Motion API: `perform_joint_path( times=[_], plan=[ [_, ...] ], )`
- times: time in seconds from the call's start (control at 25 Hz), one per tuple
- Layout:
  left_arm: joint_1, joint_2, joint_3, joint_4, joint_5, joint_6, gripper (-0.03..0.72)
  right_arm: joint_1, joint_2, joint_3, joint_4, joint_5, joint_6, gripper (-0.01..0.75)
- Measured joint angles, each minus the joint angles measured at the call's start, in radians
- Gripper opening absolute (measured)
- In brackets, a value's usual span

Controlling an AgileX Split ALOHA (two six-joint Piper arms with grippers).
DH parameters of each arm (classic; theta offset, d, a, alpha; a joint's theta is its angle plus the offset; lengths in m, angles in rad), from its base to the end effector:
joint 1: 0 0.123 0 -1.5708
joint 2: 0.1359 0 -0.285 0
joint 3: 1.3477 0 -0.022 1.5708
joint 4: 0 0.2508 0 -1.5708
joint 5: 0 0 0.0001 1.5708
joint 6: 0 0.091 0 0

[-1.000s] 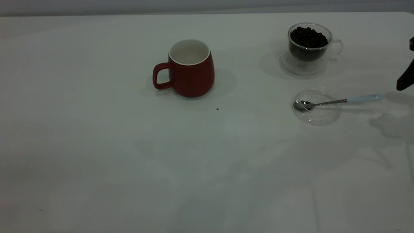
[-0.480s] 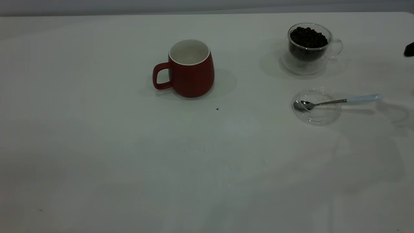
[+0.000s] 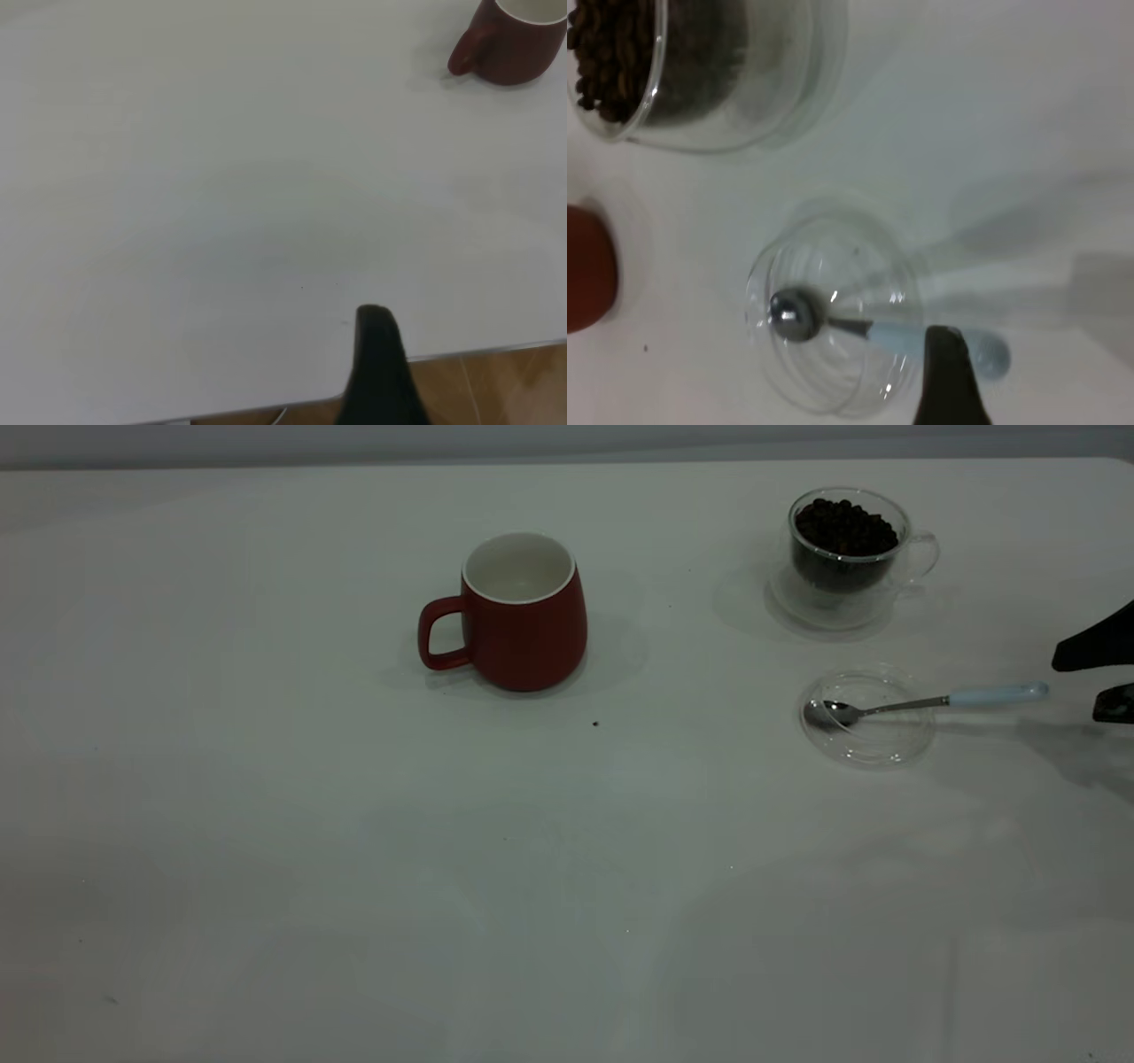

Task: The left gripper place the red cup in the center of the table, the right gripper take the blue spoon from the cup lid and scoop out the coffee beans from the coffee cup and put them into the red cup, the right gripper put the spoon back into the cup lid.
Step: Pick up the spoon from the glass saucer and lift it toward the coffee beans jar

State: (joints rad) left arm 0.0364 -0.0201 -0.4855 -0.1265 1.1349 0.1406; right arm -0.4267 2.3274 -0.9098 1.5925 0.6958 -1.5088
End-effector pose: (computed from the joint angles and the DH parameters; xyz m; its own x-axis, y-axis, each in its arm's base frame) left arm -0.0095 -0.0108 0.2678 -0.5056 0.0679 -0.8601 0.1062 0.9942 0.0160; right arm 0.3162 -0.0796 -0.0040 -0.8613 0.4676 -0.1988 0.2472 0.7275 0.6401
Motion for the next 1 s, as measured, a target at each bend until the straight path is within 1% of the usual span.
perform_joint_path(
  times=[0.16,0.4,1.0],
  plan=[
    [0.000,0.000,0.000,0.000,0.000,0.000,0.587,0.000,0.034,-0.036,0.004,0.041,-0.010,0.556],
    [0.000,0.000,0.000,0.000,0.000,0.003,0.587,0.000,0.061,-0.046,0.004,0.114,-0.028,0.556],
    [0.000,0.000,0.000,0.000,0.000,0.003,0.587,0.008,0.105,-0.055,0.044,0.139,-0.074,0.557]
  ],
)
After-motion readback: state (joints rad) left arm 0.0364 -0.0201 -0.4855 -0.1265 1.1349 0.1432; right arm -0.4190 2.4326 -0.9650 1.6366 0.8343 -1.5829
